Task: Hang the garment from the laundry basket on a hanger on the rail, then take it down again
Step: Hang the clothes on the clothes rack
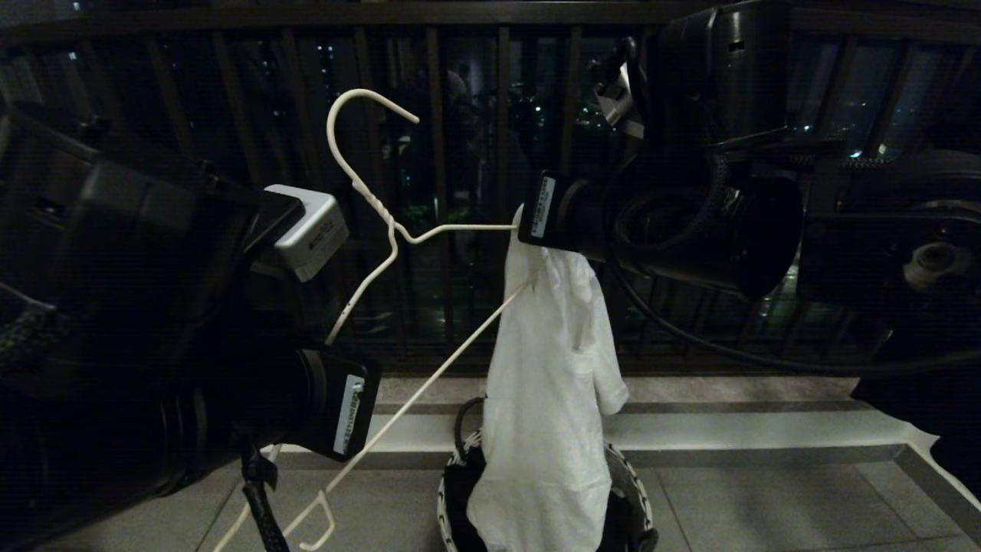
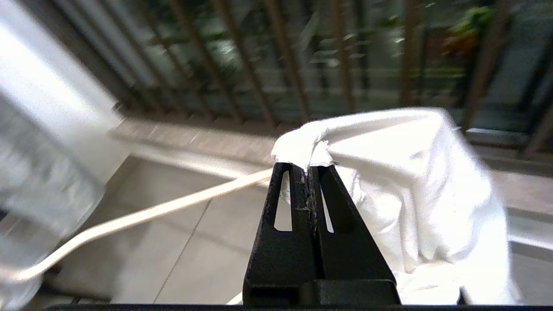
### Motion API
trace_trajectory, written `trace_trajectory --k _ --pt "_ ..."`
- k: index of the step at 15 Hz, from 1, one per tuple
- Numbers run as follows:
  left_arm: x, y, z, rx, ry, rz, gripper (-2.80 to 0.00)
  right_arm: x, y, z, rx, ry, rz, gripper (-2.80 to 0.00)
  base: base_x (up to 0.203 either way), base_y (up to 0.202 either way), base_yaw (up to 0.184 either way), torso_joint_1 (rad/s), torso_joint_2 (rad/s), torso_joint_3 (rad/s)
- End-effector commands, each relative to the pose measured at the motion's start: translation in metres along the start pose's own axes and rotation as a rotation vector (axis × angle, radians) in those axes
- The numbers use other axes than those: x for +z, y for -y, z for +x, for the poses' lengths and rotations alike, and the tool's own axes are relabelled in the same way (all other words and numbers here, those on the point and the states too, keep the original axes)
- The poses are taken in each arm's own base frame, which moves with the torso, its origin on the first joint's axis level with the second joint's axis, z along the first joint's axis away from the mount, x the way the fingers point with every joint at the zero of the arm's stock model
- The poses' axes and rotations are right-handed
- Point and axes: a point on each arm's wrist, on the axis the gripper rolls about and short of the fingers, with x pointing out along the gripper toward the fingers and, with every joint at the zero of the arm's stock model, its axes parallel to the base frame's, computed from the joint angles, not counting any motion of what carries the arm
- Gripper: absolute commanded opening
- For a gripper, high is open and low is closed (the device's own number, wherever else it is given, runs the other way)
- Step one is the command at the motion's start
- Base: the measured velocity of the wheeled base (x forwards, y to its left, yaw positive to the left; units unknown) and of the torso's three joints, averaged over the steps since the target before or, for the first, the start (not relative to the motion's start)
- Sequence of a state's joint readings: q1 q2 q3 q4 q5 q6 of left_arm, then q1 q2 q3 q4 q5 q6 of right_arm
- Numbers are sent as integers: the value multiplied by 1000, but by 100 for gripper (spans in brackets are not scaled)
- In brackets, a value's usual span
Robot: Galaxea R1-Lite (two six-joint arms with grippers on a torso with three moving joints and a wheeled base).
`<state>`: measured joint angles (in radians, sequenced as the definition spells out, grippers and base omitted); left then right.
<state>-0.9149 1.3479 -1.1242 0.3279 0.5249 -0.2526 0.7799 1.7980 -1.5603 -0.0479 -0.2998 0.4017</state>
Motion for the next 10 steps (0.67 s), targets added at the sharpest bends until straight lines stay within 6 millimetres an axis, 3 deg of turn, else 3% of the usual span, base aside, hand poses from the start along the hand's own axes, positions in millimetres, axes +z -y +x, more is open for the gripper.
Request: trace_trajectory --k 1,10 --pt "-1 1 1 1 0 0 -280 -4 -5 -5 24 -12 -2 -280 0 0 0 0 0 0" --pt "-14 16 33 -26 113 15 -280 6 -5 -25 120 28 16 -280 0 0 0 0 0 0"
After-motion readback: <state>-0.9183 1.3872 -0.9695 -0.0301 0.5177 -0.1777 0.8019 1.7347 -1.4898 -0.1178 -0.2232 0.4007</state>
